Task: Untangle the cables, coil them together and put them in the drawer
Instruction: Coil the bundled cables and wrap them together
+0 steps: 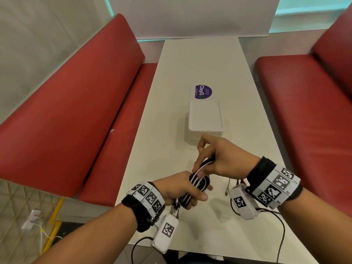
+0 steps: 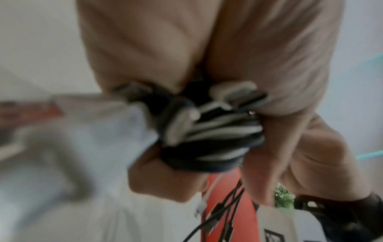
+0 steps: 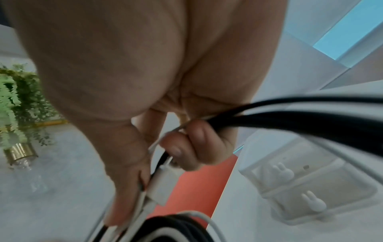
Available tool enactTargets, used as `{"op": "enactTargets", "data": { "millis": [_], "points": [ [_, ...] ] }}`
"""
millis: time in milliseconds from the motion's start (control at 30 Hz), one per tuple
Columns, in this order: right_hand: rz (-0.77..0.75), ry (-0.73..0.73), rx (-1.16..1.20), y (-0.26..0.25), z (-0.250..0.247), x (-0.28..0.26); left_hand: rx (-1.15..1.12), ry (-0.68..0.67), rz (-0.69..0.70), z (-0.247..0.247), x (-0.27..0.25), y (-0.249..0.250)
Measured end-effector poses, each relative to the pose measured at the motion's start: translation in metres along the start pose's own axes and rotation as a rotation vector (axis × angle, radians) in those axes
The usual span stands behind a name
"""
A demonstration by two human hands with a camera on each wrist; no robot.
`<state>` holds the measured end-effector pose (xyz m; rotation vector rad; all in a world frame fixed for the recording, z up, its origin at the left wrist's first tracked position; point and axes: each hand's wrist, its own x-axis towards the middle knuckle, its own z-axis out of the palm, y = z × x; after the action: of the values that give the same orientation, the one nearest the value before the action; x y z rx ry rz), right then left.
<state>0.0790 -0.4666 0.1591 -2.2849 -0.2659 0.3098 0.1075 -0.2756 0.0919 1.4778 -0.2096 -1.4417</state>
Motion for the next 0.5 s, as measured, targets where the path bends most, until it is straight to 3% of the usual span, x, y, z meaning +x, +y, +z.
{"op": "enactTargets", "data": {
  "millis": [133,267,400,500],
  "points": [
    [0.038,0.027,0.014,0.009,-0.008,0.005,-0.169,-0.155,-0.003,-0.003,-0.006,-0.002],
    [0.140,0.108,0.356,0.028,-0.006,0.000,-0.378,-0.258,0.098,-0.010,-0.012,-0.001],
    [0.158,0.252,0.665,0.039,0.012,-0.002,-0.537,-0.202,0.178,-0.014,-0.013,0.004],
    [0.166,0.352,0.757,0.035,0.022,-0.006,-0.606,-0.058,0.261,-0.012,-0.012,0.009]
  ]
}}
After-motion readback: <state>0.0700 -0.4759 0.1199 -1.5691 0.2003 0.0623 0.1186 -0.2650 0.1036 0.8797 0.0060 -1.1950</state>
